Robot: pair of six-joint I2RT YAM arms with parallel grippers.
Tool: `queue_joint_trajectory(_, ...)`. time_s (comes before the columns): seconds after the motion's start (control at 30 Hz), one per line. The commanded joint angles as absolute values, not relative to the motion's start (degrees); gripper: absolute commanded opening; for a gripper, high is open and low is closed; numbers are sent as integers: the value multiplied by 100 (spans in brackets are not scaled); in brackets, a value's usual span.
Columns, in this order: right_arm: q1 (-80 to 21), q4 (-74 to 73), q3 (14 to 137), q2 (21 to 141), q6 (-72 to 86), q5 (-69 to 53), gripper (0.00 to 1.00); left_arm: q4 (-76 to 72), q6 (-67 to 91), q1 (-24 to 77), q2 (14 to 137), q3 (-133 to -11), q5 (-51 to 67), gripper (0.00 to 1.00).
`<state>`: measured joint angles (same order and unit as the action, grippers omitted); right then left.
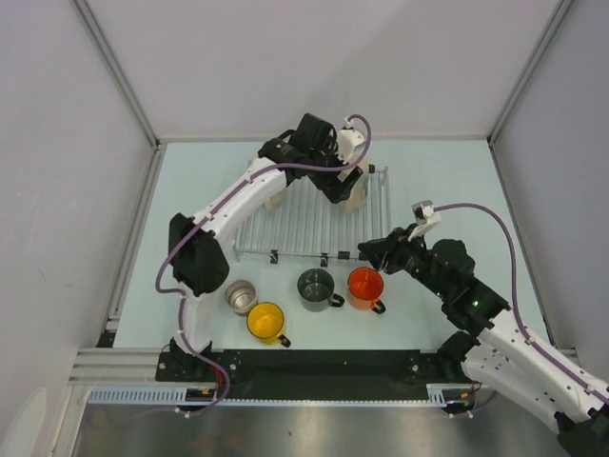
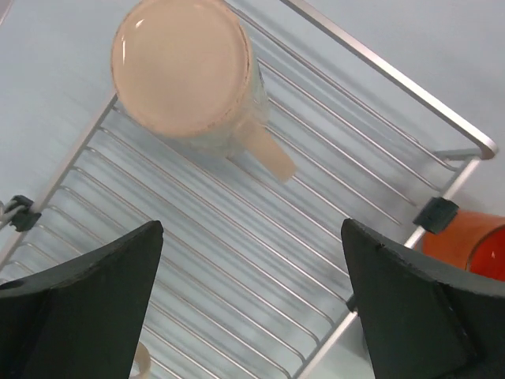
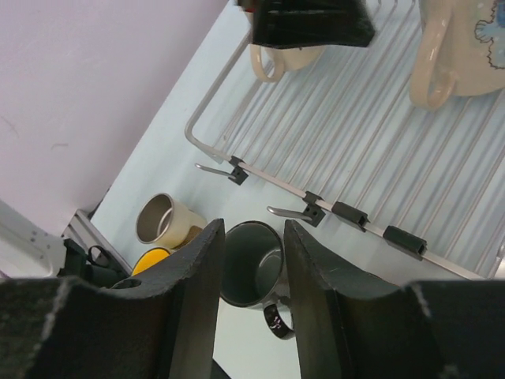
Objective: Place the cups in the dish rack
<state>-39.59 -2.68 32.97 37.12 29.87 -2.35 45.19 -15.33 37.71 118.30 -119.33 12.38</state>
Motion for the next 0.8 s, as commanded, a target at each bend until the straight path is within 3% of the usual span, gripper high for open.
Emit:
queue_joint_trajectory(0.0,-4077,-368,3550,4137,2672,-9,42,4053,-1248,3384,10263,-10729,1863,100)
queue_joint_trajectory(0.13,-4806,-781,4077,4973,2199,368,41,3850,-1450,2980,8836,-9267,1662,100)
queue_joint_trajectory(0.3,-6054,-1755,4886,5817,1705,1808,42,3385,-1757,2470,6972,-6774,1697,100)
queue_joint_trajectory(0.4,-6556,-2081,5203,6160,1731,2223,43,3383,-1924,2382,6058,-6023,1687,100)
queue_joint_trajectory(0.77,-7304,-4094,5889,7137,3224,4279,41,3516,-1907,2320,4861,-5221,1907,100)
